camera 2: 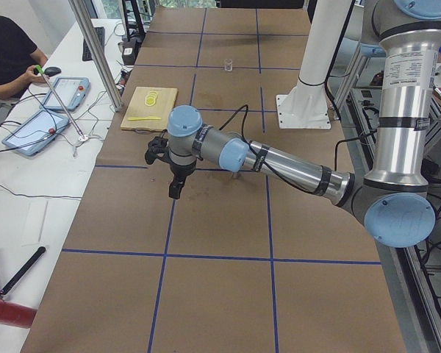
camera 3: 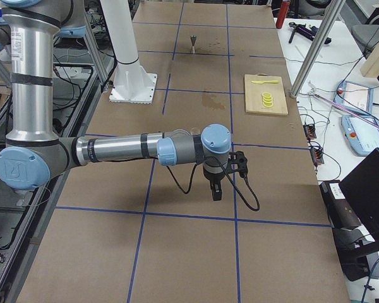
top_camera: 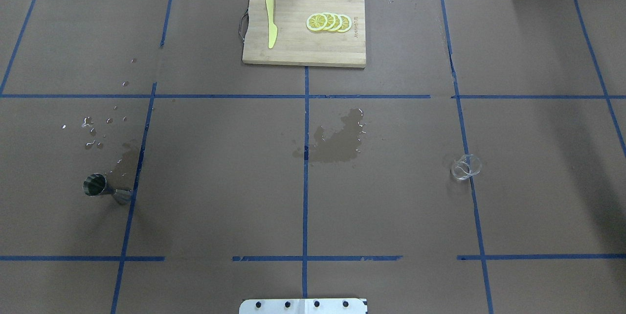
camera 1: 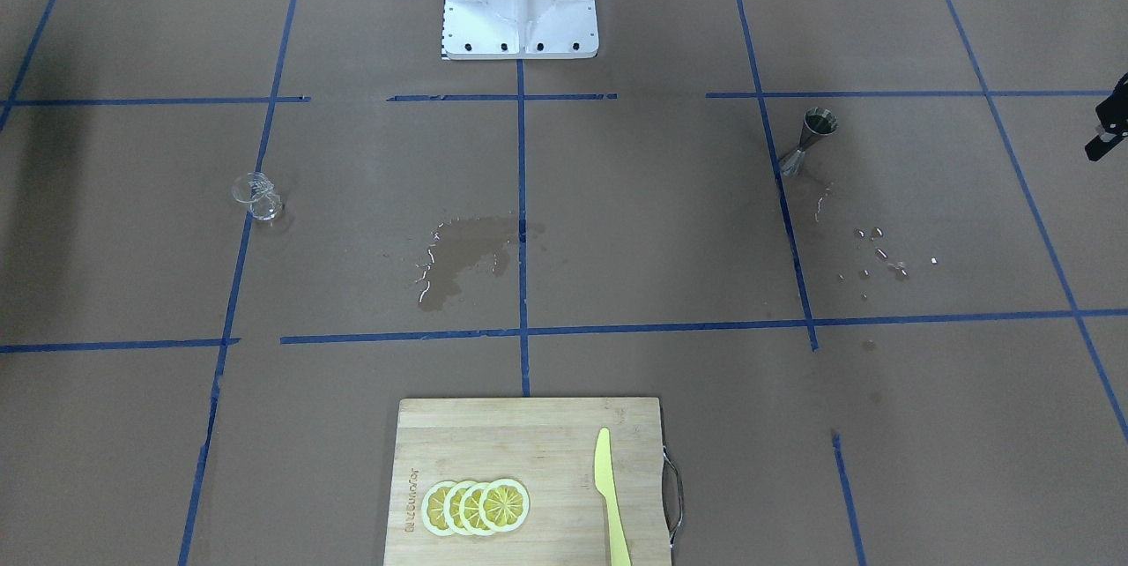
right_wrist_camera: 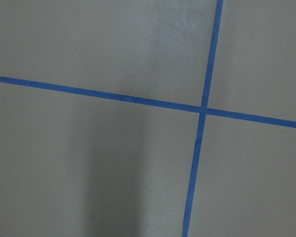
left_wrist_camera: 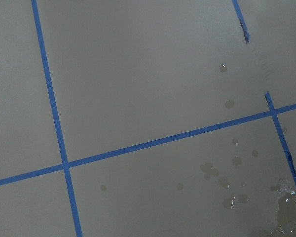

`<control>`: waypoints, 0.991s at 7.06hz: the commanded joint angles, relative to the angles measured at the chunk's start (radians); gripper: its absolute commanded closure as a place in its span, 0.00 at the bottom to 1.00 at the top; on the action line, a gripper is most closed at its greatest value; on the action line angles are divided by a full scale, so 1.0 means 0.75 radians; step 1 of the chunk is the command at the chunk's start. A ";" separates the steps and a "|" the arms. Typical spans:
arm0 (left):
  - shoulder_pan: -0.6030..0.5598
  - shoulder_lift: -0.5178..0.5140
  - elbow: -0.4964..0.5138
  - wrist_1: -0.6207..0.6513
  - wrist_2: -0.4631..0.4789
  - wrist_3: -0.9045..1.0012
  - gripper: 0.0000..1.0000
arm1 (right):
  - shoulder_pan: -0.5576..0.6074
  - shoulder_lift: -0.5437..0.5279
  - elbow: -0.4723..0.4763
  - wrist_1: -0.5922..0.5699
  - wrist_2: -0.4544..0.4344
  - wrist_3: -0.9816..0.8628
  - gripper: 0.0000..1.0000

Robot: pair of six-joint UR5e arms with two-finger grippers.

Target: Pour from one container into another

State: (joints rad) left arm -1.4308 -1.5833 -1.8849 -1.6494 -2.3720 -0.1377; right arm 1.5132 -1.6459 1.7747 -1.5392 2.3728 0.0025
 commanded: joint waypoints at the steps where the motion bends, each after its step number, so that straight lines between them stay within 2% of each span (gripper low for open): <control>1: 0.004 0.002 0.000 -0.002 -0.001 0.002 0.00 | -0.003 0.000 0.002 -0.001 0.002 0.003 0.00; 7: -0.005 0.002 0.028 -0.073 0.009 0.000 0.00 | -0.007 -0.008 -0.010 0.001 0.025 0.005 0.00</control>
State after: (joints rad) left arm -1.4310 -1.5860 -1.8594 -1.7014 -2.3724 -0.1323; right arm 1.5078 -1.6515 1.7683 -1.5387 2.3889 0.0055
